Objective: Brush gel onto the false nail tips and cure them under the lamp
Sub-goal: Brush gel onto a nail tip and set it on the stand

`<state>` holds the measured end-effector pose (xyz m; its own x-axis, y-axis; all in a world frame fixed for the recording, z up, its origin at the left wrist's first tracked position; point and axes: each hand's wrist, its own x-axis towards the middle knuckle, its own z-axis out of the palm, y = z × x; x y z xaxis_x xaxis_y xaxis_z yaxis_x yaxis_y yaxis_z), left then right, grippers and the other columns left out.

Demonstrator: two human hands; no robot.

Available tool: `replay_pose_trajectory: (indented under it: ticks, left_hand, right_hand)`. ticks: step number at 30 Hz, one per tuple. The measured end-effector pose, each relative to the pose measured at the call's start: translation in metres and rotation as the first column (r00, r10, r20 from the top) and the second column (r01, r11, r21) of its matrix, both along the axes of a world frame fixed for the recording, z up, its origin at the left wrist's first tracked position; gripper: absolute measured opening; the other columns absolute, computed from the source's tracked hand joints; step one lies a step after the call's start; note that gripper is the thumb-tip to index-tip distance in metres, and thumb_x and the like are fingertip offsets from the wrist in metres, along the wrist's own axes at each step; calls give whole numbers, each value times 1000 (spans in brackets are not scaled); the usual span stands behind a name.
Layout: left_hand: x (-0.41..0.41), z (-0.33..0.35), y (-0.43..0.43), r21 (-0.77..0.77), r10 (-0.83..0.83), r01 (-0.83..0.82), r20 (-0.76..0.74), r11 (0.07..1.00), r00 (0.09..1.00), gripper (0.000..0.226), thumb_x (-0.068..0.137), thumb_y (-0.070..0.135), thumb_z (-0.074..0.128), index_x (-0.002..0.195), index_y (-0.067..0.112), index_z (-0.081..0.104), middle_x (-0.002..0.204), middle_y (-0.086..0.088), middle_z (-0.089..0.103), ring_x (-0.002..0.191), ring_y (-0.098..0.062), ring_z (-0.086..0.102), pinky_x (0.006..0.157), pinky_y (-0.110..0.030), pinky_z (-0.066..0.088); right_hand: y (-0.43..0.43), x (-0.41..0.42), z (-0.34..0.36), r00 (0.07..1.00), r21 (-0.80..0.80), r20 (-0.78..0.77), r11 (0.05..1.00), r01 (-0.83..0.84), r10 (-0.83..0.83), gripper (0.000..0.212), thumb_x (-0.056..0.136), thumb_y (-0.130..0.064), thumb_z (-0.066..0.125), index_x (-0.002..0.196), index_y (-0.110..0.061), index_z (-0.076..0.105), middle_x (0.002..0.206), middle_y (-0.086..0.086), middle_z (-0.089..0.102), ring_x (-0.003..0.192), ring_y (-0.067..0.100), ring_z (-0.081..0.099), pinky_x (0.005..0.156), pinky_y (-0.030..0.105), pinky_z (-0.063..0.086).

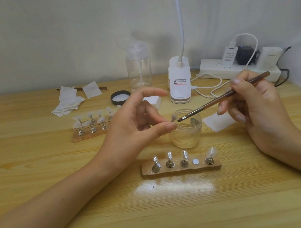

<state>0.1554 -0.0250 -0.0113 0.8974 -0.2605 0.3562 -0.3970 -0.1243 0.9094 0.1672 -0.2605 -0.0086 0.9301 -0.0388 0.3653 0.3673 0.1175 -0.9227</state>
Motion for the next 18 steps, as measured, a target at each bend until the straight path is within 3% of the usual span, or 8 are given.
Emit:
replay_pose_trajectory:
  ticks: [5, 9, 14, 18]
  left_hand:
    - [0, 0, 0, -1, -5, 5, 4, 1000, 1000, 52, 75, 24, 80, 123, 22, 60, 74, 2, 66, 82, -29, 71, 85, -57, 53]
    - [0, -1, 1, 5, -2, 1, 11, 1000, 1000, 52, 75, 23, 80, 123, 22, 60, 74, 2, 66, 81, -28, 72, 85, -56, 53]
    - [0, -1, 1, 15, -1, 1, 20, 1000, 1000, 52, 75, 24, 80, 124, 22, 60, 74, 2, 66, 81, -26, 72, 86, -53, 55]
    - [0, -1, 1, 15, -4, 4, 21, 1000, 1000, 52, 75, 25, 80, 123, 23, 60, 74, 1, 66, 81, -26, 72, 85, -55, 54]
  right_hand:
    - [1, 0, 1, 994, 36, 53, 995, -92, 90, 27, 98, -29, 50, 72, -30, 53, 67, 8, 70, 37, 11, 38, 43, 16, 35]
    - [1, 1, -2, 999, -13, 7, 999, -40, 40, 26, 101, -24, 49, 75, -22, 48, 63, 8, 68, 38, 10, 36, 41, 14, 32]
    - [1, 0, 1, 998, 44, 32, 998, -53, 52, 28, 98, -28, 49, 71, -30, 53, 65, 7, 69, 37, 10, 37, 42, 17, 33]
    - [2, -1, 0, 999, -17, 20, 999, -42, 42, 25, 102, -24, 48, 77, -20, 47, 64, 8, 69, 38, 10, 37, 41, 14, 33]
